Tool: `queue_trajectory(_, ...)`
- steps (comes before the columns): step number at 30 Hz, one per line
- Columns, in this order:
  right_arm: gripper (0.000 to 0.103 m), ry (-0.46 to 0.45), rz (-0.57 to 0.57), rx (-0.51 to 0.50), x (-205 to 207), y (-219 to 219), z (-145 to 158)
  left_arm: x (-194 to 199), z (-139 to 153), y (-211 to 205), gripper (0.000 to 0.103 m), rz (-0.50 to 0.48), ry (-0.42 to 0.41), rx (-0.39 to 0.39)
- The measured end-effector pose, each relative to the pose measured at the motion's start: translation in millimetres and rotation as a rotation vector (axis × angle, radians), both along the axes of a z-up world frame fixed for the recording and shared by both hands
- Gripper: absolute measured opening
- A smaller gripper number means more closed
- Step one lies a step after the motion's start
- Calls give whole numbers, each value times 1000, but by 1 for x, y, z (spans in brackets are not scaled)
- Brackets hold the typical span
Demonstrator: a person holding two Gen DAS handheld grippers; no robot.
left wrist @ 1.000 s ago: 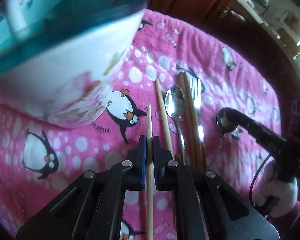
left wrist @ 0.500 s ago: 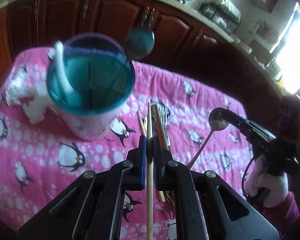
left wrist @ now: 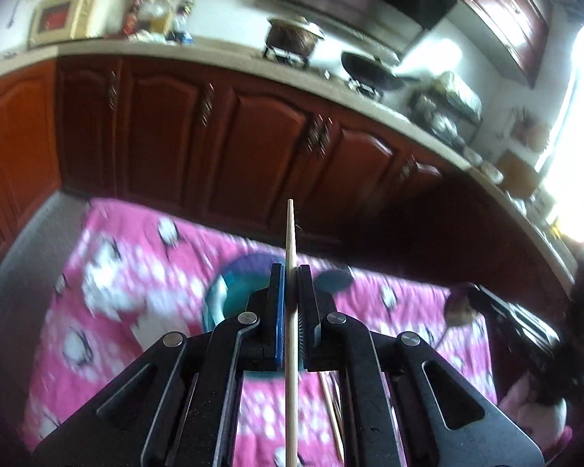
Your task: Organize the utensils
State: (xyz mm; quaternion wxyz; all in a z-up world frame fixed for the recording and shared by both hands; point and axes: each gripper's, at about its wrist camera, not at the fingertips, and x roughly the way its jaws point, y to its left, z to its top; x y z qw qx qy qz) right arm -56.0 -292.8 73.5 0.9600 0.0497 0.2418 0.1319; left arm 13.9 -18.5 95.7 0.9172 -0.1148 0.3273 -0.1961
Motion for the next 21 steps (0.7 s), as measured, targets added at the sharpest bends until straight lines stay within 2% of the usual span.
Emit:
queue_trajectory(5,2,-42,-34,-31,15,23,16,30,9,9,5,53,-62,0)
queue_trajectory(11,2,-89,-55,-128,39,56,20,58,12,9,5,89,-134,5)
queue_trajectory(21,2,-153,-70,-281,55,102,2,80,-16,2,5,140,-255,33)
